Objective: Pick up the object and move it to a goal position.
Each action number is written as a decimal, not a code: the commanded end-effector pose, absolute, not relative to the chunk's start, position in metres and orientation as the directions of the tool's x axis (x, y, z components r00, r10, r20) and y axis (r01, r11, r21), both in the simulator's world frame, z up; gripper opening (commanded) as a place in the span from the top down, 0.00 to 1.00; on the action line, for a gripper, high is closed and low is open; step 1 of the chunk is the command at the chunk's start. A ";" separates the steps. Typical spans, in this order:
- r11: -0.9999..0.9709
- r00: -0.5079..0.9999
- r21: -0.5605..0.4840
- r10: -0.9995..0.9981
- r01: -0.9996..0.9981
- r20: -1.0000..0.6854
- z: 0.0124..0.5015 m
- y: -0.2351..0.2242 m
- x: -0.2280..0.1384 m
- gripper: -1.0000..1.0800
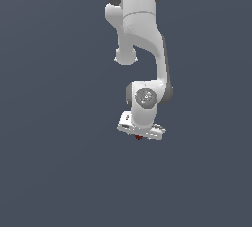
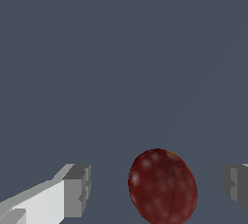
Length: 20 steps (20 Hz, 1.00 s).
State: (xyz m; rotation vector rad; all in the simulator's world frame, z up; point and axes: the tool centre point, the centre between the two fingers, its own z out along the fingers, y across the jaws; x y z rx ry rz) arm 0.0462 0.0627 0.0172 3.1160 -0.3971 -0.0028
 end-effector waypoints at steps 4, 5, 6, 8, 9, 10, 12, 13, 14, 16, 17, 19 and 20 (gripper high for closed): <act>-0.968 0.968 0.000 -0.251 -0.251 0.000 0.017 0.063 0.047 1.00; -0.968 0.968 0.000 -0.251 -0.251 0.000 0.017 0.063 0.047 1.00; -0.968 0.968 0.000 -0.251 -0.251 0.000 0.017 0.063 0.047 1.00; -0.968 0.968 0.000 -0.251 -0.251 0.000 0.017 0.063 0.047 1.00; -0.968 0.968 0.000 -0.251 -0.251 0.000 0.017 0.063 0.047 1.00; -0.968 0.968 0.000 -0.251 -0.251 0.000 0.017 0.063 0.047 1.00; -0.968 0.968 0.000 -0.251 -0.251 0.000 0.017 0.063 0.047 1.00; -0.968 0.968 0.000 -0.251 -0.251 0.000 0.018 0.062 0.047 1.00; -0.968 0.968 0.000 -0.251 -0.251 0.000 0.019 0.061 0.047 1.00; -0.968 0.968 0.000 -0.251 -0.251 0.000 0.024 0.058 0.047 1.00; -0.968 0.968 0.000 -0.251 -0.251 0.000 0.027 0.056 0.047 1.00; -0.968 0.968 0.000 -0.251 -0.251 0.000 0.035 0.049 0.047 1.00; -0.968 0.968 0.000 -0.251 -0.251 0.000 0.040 0.046 0.046 1.00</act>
